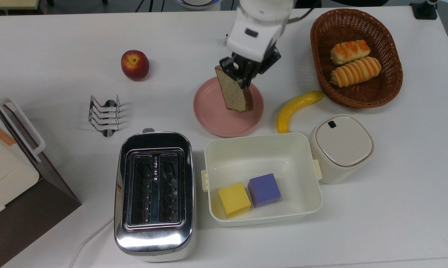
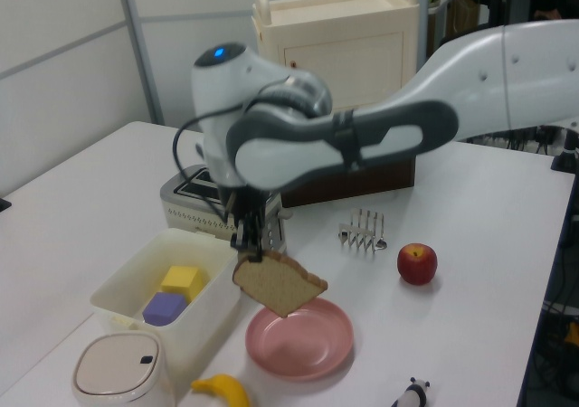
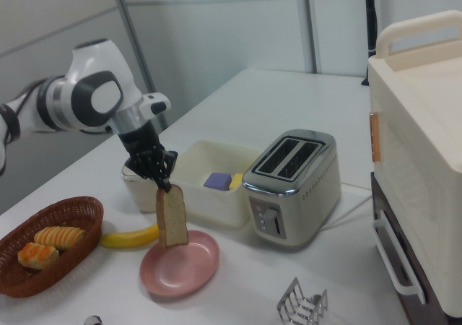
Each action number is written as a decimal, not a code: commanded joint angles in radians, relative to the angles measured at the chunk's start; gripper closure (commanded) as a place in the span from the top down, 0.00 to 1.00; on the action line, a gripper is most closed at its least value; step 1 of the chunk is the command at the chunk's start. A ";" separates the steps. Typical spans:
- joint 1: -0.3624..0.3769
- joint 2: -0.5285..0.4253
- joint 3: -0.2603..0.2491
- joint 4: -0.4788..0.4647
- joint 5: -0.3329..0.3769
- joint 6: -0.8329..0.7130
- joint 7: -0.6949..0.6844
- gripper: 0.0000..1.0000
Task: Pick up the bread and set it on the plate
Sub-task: 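Carry the held toast over to the pink plate and lower it, then lay the toast flat on the pink plate and open the gripper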
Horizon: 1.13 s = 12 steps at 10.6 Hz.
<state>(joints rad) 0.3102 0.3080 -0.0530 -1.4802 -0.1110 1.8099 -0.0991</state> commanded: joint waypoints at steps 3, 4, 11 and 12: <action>0.029 0.013 -0.031 -0.043 -0.153 0.085 0.018 0.00; 0.030 0.011 -0.030 -0.045 -0.186 0.082 0.018 0.00; 0.073 -0.006 -0.030 -0.124 -0.272 0.077 0.109 1.00; 0.075 -0.007 -0.030 -0.129 -0.295 0.077 0.116 1.00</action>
<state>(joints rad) 0.3642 0.3482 -0.0666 -1.5525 -0.3591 1.8760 -0.0347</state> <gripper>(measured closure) 0.749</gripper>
